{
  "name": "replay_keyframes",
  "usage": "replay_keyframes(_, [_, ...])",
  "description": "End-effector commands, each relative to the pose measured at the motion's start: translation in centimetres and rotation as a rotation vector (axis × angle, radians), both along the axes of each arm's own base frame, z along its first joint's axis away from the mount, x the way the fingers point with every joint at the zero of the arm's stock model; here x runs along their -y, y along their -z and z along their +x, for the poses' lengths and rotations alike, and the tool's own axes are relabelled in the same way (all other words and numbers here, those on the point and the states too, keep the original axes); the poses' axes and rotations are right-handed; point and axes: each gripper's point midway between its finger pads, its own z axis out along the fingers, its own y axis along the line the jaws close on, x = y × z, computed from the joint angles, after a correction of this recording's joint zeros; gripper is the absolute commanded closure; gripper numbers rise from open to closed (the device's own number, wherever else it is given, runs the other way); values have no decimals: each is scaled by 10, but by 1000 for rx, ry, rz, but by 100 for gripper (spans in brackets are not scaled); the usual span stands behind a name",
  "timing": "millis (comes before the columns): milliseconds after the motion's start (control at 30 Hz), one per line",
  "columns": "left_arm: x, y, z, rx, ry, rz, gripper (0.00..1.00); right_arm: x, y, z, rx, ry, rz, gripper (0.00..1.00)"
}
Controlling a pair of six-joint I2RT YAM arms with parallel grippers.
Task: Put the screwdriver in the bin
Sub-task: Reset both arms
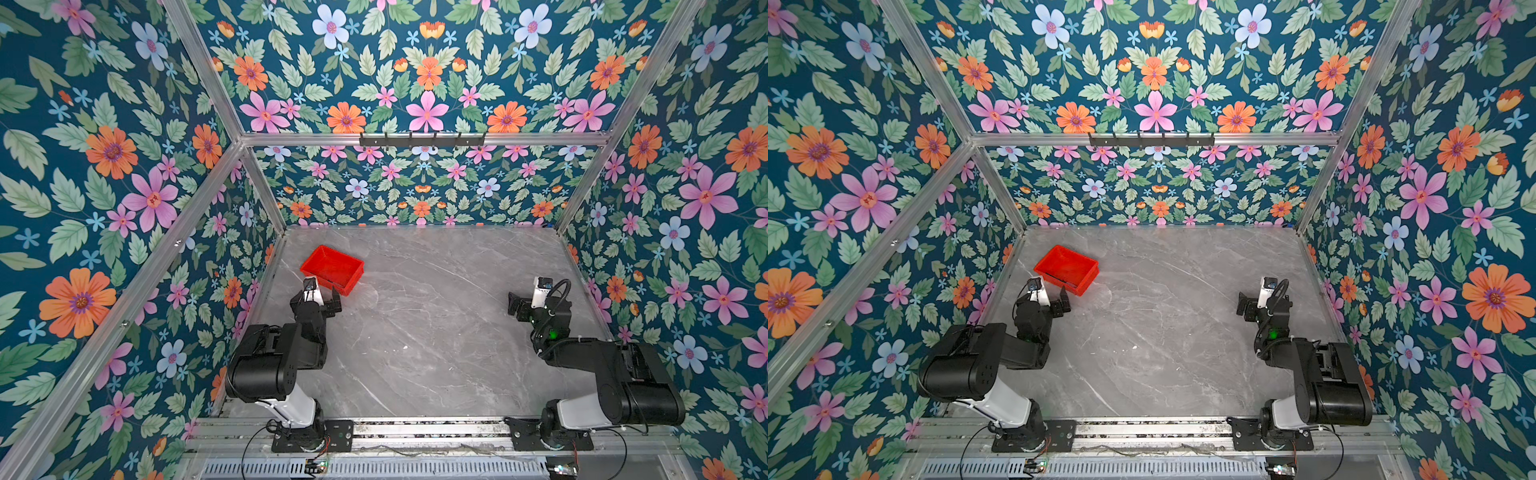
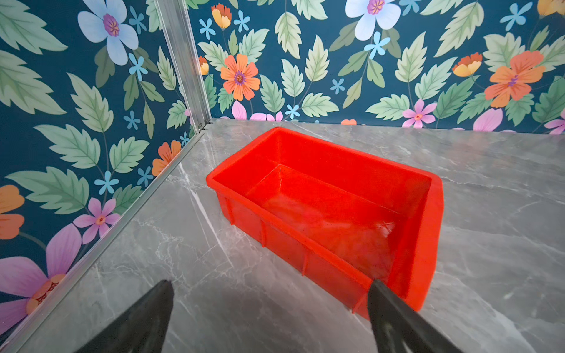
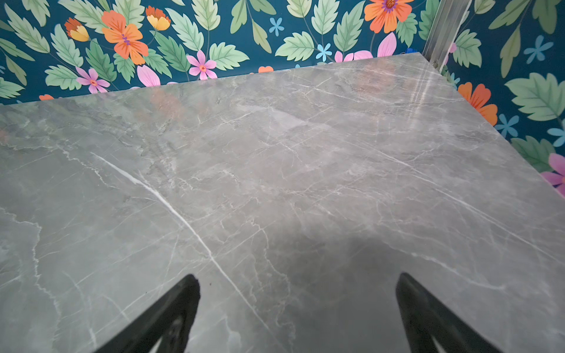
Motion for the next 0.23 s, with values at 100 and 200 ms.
replay_keyframes(100, [0,-3,2,14,-1,-12,0,1,-7,3,28,9,3,1])
replay_keyframes(200, [0,-4,1,16,-1,-12,0,2,-8,3,30,10,3,1])
